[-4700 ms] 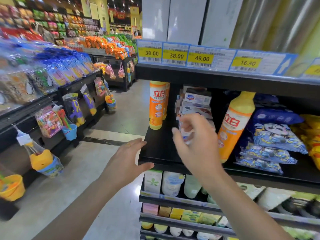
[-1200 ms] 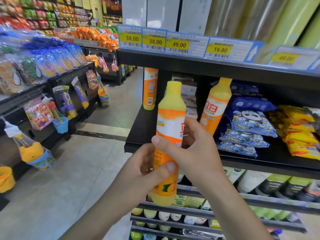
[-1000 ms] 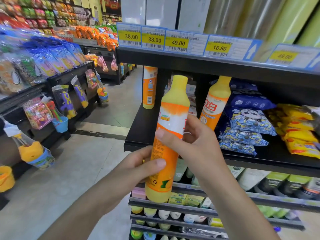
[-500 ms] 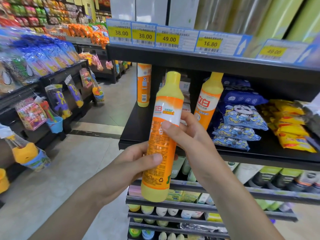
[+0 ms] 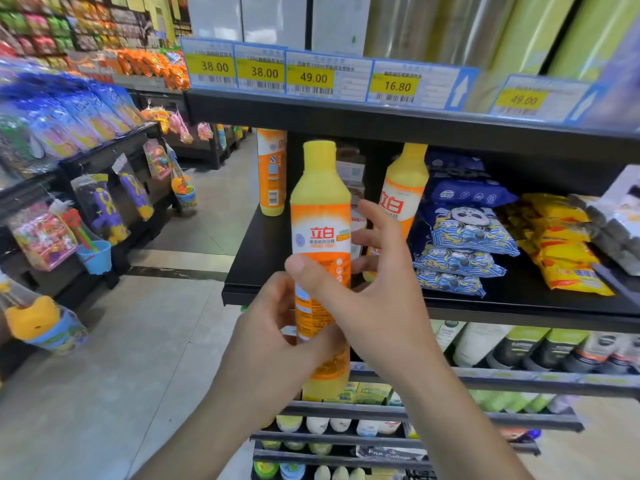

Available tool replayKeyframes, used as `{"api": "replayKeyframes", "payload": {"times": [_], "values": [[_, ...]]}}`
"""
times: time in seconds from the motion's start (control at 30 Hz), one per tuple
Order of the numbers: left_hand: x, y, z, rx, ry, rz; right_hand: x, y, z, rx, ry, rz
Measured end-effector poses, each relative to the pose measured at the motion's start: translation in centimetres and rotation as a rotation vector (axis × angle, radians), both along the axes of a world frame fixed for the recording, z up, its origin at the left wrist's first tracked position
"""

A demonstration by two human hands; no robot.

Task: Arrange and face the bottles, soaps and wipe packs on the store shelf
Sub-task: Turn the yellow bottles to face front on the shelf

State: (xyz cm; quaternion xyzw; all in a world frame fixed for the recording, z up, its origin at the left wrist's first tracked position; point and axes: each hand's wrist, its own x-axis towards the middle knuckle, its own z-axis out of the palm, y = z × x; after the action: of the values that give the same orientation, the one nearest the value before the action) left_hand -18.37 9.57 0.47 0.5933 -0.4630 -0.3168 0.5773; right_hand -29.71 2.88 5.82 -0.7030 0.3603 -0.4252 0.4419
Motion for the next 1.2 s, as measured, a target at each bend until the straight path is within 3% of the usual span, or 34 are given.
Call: {"api": "replayKeyframes", "payload": {"times": [0.37,0.6,0.7,0.97,1.2], "values": [[-0.7,-0.2,0.2,0.037,-0.140,0.212,0.9,0.1,0.2,-0.139,0.094,-0.103],[-0.5,-0.5,0.4,0.111,-0.221,0.229,1.0,-0.4,-0.3,-0.092,0.013,-0.068],[0.2,-0.4,0.9,0.106,-0.131,0.156,0.5,-0.9,-0.1,-0.032,-0.021,-0.011],[3.9,-0.2,1.4,0.151,0.115,-0.313,-1.1,-2.3,0.4,0.194,-0.113,0.217],[3.3,-0.7,0.8,0.113,0.092,-0.281,-2.0,-2.8,0.0,0.181,-0.054,0.360]]}}
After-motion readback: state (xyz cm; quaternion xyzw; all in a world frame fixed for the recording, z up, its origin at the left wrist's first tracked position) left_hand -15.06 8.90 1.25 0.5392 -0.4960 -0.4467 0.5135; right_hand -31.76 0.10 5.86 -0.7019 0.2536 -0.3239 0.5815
